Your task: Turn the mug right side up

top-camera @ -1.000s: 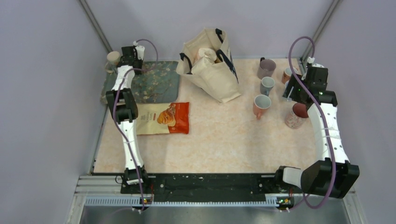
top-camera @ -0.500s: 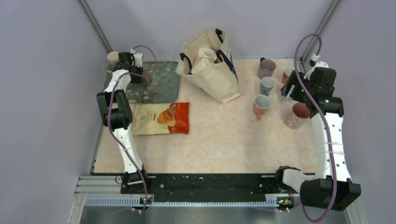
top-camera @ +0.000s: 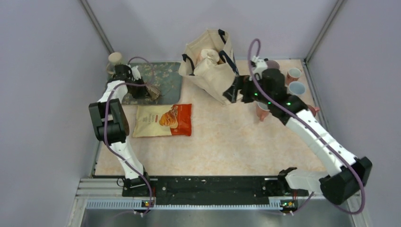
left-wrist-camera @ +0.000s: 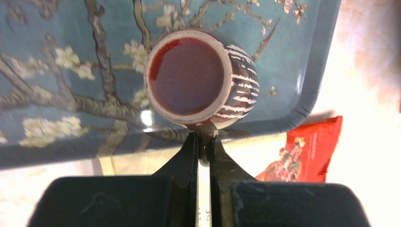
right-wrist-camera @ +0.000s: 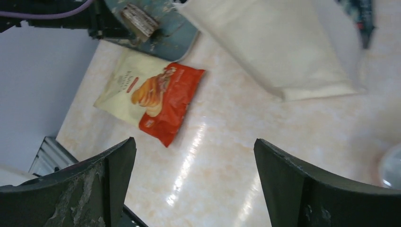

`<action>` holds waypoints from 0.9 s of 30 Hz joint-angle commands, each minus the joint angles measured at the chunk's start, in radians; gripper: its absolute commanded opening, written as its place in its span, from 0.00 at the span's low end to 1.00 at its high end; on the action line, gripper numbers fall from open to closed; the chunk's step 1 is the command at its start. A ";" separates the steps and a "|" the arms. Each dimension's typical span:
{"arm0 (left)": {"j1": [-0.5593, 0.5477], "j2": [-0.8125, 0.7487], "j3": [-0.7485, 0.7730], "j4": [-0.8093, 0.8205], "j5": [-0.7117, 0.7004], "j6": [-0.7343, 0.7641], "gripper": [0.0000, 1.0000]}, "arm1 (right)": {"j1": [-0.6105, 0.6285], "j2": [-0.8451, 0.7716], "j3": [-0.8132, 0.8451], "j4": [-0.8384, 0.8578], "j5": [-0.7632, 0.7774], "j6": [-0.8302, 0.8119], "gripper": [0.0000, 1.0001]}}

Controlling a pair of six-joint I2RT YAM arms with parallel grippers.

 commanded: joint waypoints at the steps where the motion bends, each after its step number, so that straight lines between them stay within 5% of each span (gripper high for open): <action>1: 0.018 -0.113 -0.058 0.024 0.079 -0.147 0.00 | 0.202 0.171 0.021 0.269 0.073 0.086 0.94; 8: 0.026 -0.264 -0.157 0.032 0.157 -0.197 0.00 | 0.366 0.577 0.257 0.491 -0.102 0.284 0.99; 16: 0.028 -0.439 -0.270 0.027 0.268 -0.171 0.00 | 0.373 0.806 0.251 1.016 -0.114 0.705 0.91; 27: 0.025 -0.597 -0.313 -0.013 0.366 -0.196 0.00 | 0.370 1.057 0.424 1.177 -0.108 0.944 0.78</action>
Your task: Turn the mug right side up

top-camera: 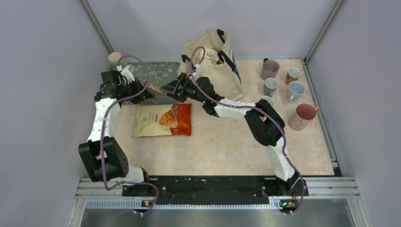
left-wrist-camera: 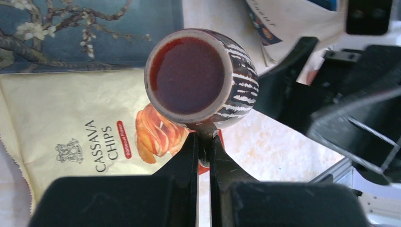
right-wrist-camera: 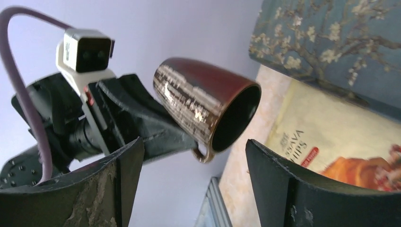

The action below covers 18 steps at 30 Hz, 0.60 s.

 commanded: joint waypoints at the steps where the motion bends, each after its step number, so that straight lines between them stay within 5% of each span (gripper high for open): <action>1: 0.000 -0.082 -0.009 0.008 0.111 -0.024 0.00 | -0.002 0.072 0.109 0.131 -0.006 0.124 0.77; 9: -0.013 -0.093 -0.052 0.029 0.200 -0.074 0.00 | 0.003 0.141 0.258 0.223 -0.061 0.194 0.63; 18: -0.022 -0.096 -0.045 0.056 0.222 -0.073 0.00 | 0.018 0.155 0.311 0.243 -0.136 0.250 0.05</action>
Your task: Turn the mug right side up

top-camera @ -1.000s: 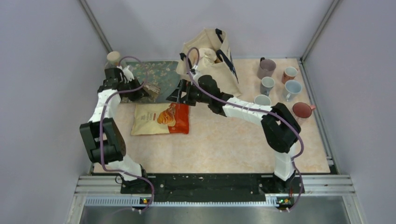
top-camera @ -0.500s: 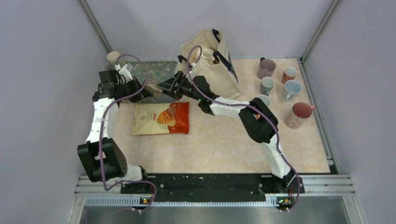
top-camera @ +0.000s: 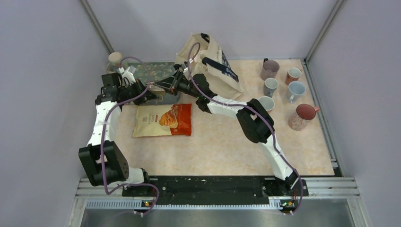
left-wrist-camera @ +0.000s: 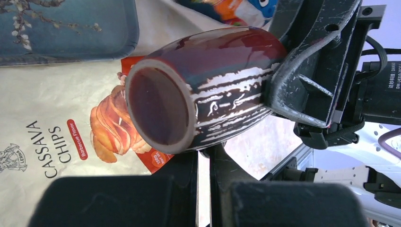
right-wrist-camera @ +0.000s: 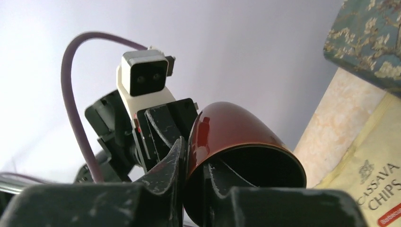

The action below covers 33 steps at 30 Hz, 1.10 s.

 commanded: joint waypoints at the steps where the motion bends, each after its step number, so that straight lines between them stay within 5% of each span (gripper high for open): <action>1: -0.013 -0.036 0.007 0.023 0.066 0.015 0.00 | 0.013 -0.046 0.042 0.086 -0.043 -0.007 0.00; 5: -0.003 -0.033 0.046 -0.024 0.064 0.070 0.00 | 0.012 -0.117 -0.010 0.051 -0.040 -0.092 0.00; 8: 0.008 -0.035 0.096 -0.096 0.017 0.149 0.31 | 0.010 -0.196 -0.047 -0.034 -0.014 -0.233 0.00; 11: 0.018 -0.044 0.145 -0.159 -0.002 0.219 0.52 | 0.003 -0.277 -0.063 -0.170 0.019 -0.381 0.00; 13: 0.029 -0.046 0.176 -0.200 -0.002 0.264 0.56 | -0.002 -0.331 -0.068 -0.251 0.036 -0.472 0.00; 14: 0.034 -0.048 0.191 -0.226 -0.001 0.283 0.68 | -0.005 -0.362 -0.068 -0.294 0.046 -0.526 0.00; 16: 0.041 -0.048 0.222 -0.263 -0.007 0.326 0.72 | -0.011 -0.438 -0.051 -0.424 0.072 -0.652 0.00; 18: 0.046 -0.049 0.253 -0.301 -0.008 0.363 0.94 | -0.011 -0.501 -0.010 -0.602 0.124 -0.808 0.00; 26: 0.065 -0.048 0.290 -0.332 -0.055 0.413 0.96 | -0.033 -0.705 0.088 -1.271 0.450 -1.228 0.00; 30: 0.066 -0.046 0.280 -0.321 -0.156 0.425 0.96 | -0.035 -0.757 0.090 -1.649 0.747 -1.257 0.00; 33: 0.066 -0.046 0.277 -0.331 -0.185 0.449 0.95 | -0.057 -0.826 0.019 -1.836 0.810 -1.205 0.00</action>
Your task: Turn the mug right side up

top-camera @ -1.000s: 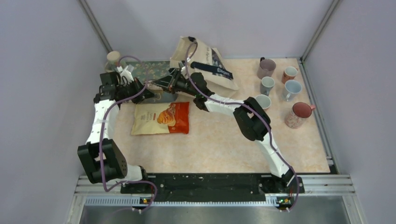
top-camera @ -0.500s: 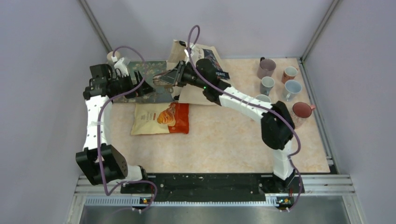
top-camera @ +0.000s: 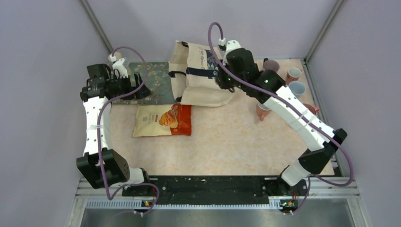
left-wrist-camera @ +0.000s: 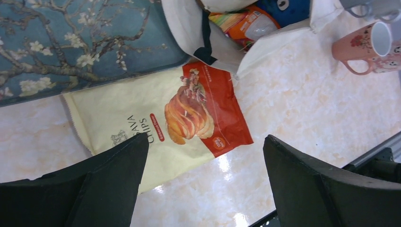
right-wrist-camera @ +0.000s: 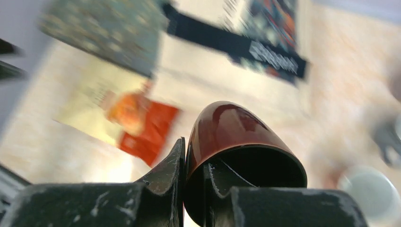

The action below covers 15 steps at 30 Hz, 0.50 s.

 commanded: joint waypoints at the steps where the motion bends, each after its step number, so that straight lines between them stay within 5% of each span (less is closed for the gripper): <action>1: 0.006 -0.024 0.019 -0.008 -0.069 0.057 0.95 | -0.041 -0.099 -0.083 -0.441 0.217 -0.006 0.00; 8: 0.006 -0.009 0.013 0.005 -0.067 0.048 0.94 | -0.106 -0.235 -0.464 -0.529 0.190 0.136 0.00; 15: 0.006 -0.004 0.004 0.015 -0.087 0.069 0.94 | -0.127 -0.332 -0.835 -0.215 0.104 0.218 0.00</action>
